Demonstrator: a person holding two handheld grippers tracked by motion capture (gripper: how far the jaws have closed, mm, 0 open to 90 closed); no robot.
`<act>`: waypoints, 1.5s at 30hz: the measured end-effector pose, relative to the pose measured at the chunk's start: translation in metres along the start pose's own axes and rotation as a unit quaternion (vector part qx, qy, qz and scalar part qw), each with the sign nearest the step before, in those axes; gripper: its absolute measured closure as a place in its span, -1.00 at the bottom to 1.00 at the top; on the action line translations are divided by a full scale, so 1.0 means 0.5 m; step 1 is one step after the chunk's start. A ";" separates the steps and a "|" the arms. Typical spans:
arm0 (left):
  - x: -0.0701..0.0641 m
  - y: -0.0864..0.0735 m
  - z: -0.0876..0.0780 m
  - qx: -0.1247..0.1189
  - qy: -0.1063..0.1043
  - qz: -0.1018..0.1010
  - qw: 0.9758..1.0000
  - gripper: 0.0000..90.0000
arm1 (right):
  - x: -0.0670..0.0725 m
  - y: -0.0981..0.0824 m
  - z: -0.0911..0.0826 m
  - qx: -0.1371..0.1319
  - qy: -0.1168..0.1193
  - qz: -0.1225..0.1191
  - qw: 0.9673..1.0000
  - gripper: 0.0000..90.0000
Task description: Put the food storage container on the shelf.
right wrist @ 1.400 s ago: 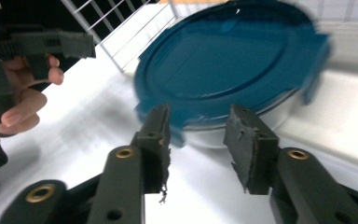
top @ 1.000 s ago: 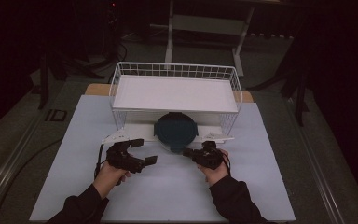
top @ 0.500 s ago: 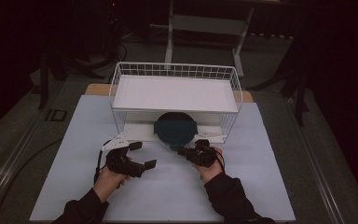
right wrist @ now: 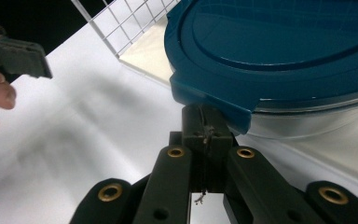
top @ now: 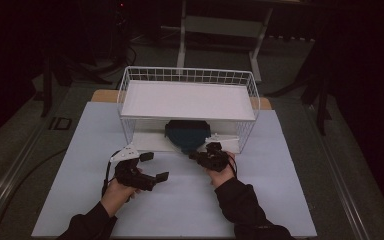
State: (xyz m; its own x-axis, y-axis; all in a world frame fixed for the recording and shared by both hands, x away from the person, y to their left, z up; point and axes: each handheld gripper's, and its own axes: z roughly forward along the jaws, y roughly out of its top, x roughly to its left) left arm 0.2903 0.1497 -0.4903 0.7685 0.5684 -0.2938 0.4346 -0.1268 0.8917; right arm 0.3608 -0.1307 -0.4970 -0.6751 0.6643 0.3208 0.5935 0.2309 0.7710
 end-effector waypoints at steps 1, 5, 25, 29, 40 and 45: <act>0.000 0.000 0.000 0.001 0.000 0.001 1.000 -1.00 | -0.002 0.002 0.002 -0.001 -0.002 0.000 1.000 1.00; 0.000 0.000 0.000 0.001 -0.001 0.001 1.000 -1.00 | -0.007 0.008 0.008 -0.003 -0.006 -0.001 1.000 1.00; -0.001 -0.001 -0.002 -0.002 -0.004 0.000 1.000 -1.00 | -0.019 0.030 0.032 -0.011 -0.022 -0.002 1.000 1.00; -0.001 0.000 -0.003 -0.002 -0.005 -0.001 1.000 -1.00 | -0.017 0.028 0.027 -0.014 -0.019 0.008 1.000 0.99; -0.023 0.018 -0.015 -0.006 -0.011 0.019 1.000 -1.00 | 0.015 0.014 -0.024 -0.047 0.014 -0.028 0.998 -0.32; -0.039 0.031 -0.020 -0.002 -0.021 0.029 0.999 -1.00 | 0.020 0.009 -0.044 -0.034 0.054 -0.030 0.998 -0.69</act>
State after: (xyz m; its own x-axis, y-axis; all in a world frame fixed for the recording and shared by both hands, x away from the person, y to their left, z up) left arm 0.2774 0.1450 -0.4671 0.8113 0.5262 -0.2546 0.3861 -0.1554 0.9093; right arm 0.3468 -0.1386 -0.4783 -0.7538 0.5698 0.3272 0.5219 0.2165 0.8251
